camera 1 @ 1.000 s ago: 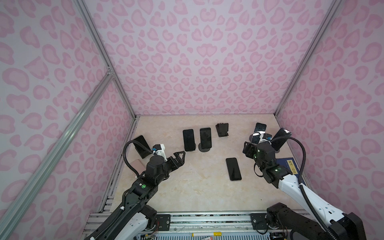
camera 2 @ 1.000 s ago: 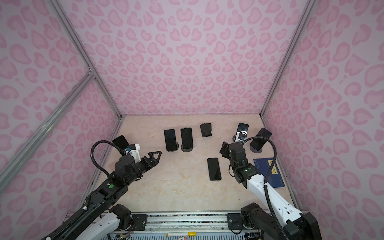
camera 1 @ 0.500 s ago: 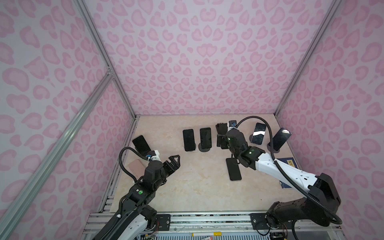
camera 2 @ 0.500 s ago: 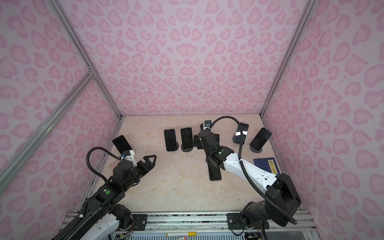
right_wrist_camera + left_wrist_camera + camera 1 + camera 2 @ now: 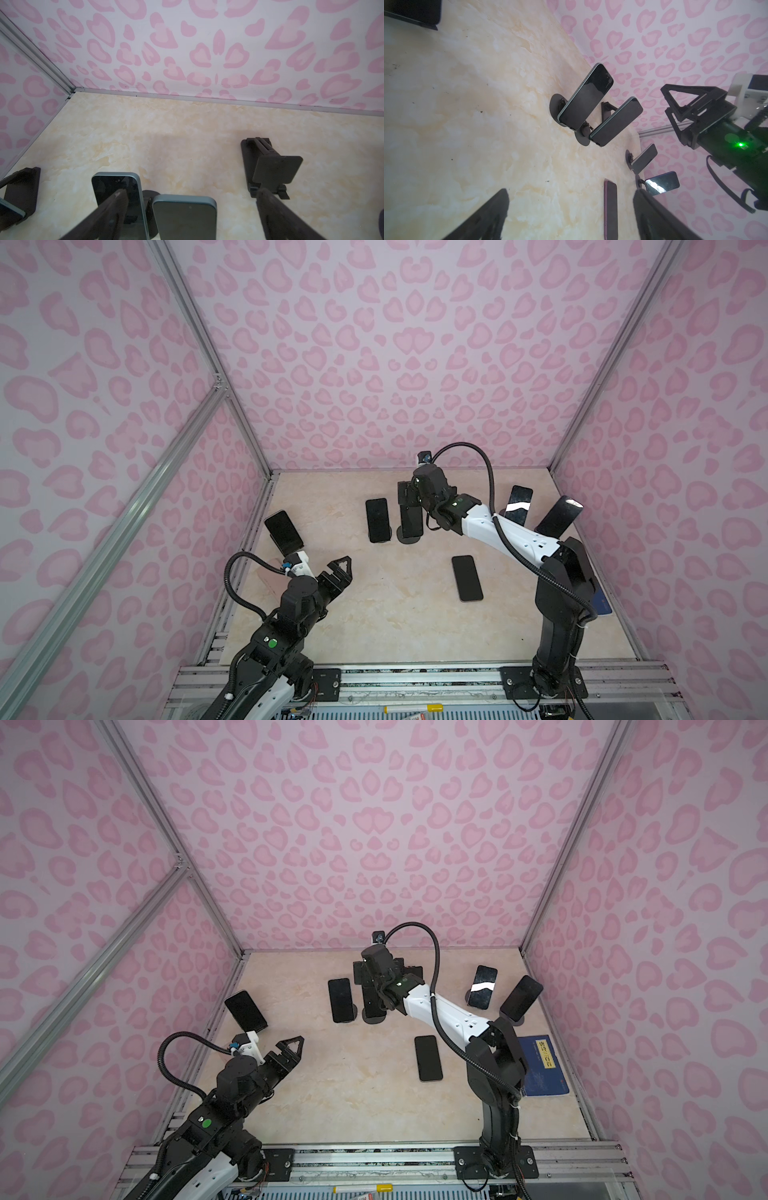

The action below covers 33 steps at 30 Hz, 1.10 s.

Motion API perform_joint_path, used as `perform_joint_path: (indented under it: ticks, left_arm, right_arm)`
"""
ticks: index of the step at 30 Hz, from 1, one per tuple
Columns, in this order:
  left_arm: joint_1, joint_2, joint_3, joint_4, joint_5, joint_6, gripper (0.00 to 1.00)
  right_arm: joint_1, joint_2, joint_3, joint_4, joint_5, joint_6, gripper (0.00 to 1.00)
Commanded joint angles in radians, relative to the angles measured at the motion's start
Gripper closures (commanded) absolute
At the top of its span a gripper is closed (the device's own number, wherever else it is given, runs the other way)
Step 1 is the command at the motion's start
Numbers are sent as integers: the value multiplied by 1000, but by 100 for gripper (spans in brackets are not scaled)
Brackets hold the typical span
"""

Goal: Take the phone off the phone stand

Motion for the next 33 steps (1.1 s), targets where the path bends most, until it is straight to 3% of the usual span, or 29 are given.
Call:
perform_joint_path:
  ticks: [1,22,33]
  left_arm:
    - [0,-14,-17,3,-21,1,3]
    - [0,-3,-18,1,-6,-27,3]
    - [0,-39,-36,8,-33,-21,3]
  right_arm:
    - [-2,45,38,-45,-7,14,1]
    - [15,148,46,-21,48,58,1]
    - [12,172,44,-13,33,64,12]
